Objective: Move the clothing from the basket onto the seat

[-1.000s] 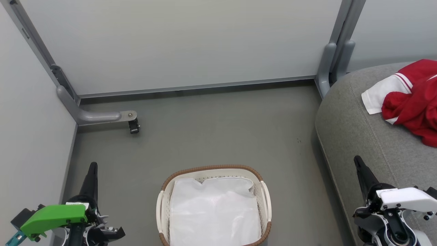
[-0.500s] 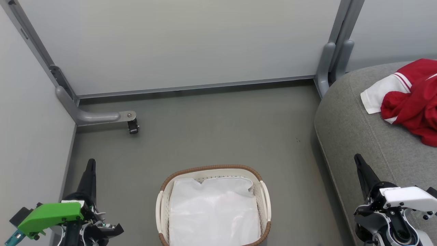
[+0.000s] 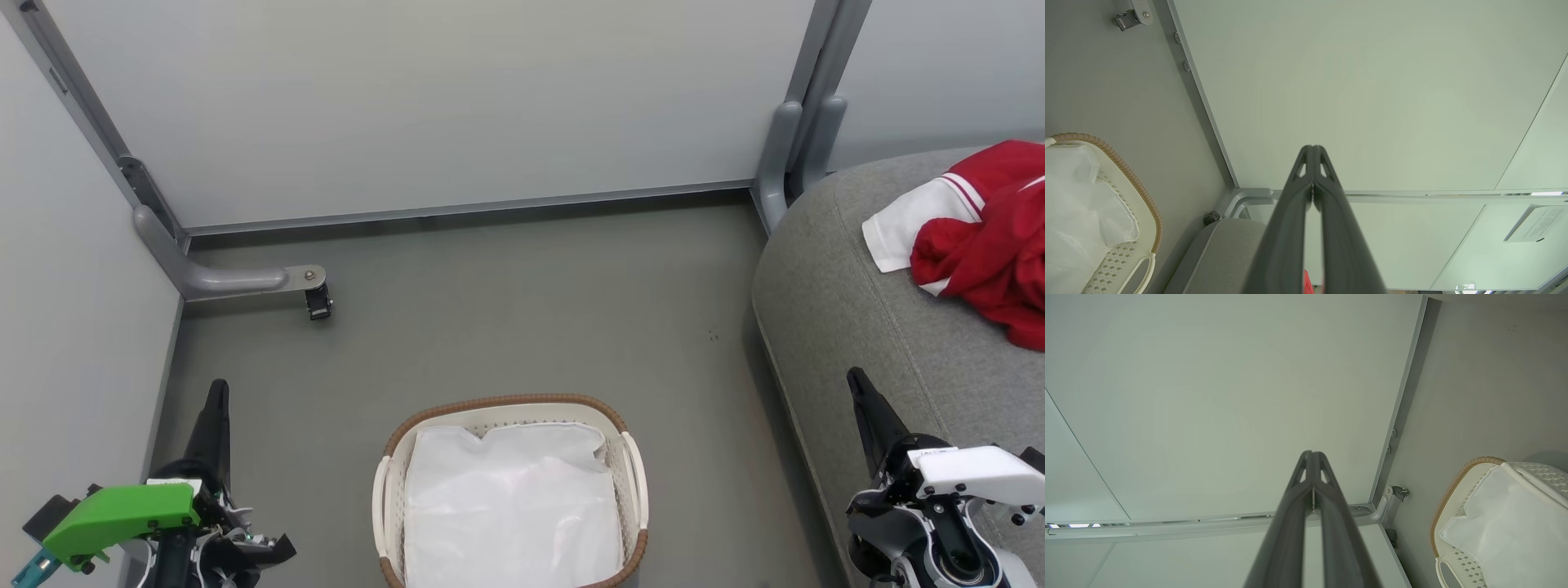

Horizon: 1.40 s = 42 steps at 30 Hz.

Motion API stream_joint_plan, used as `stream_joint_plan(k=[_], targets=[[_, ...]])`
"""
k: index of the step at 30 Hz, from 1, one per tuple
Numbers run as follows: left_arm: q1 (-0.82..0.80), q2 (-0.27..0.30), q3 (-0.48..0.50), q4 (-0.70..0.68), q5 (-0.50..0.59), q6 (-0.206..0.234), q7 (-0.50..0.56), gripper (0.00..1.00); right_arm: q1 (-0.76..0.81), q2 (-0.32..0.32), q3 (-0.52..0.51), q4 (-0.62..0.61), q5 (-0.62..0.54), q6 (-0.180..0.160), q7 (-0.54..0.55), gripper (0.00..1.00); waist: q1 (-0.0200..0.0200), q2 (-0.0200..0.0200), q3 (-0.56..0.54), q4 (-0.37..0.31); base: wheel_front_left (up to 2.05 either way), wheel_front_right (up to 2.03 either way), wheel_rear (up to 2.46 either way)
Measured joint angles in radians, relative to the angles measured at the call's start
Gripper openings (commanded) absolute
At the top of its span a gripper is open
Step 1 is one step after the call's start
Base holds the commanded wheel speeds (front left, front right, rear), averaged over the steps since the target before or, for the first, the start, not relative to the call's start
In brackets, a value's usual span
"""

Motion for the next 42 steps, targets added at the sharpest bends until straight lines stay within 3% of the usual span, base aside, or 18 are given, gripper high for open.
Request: stream_joint_plan(k=[42], targets=[[0.000, 0.000, 0.000, 0.000, 0.000, 0.000, 0.000, 0.00, 0.000, 0.000, 0.000, 0.000, 0.000, 0.000, 0.000, 0.00, 0.0000, 0.0000, 0.000, 0.000, 0.00, 0.00, 0.00]])
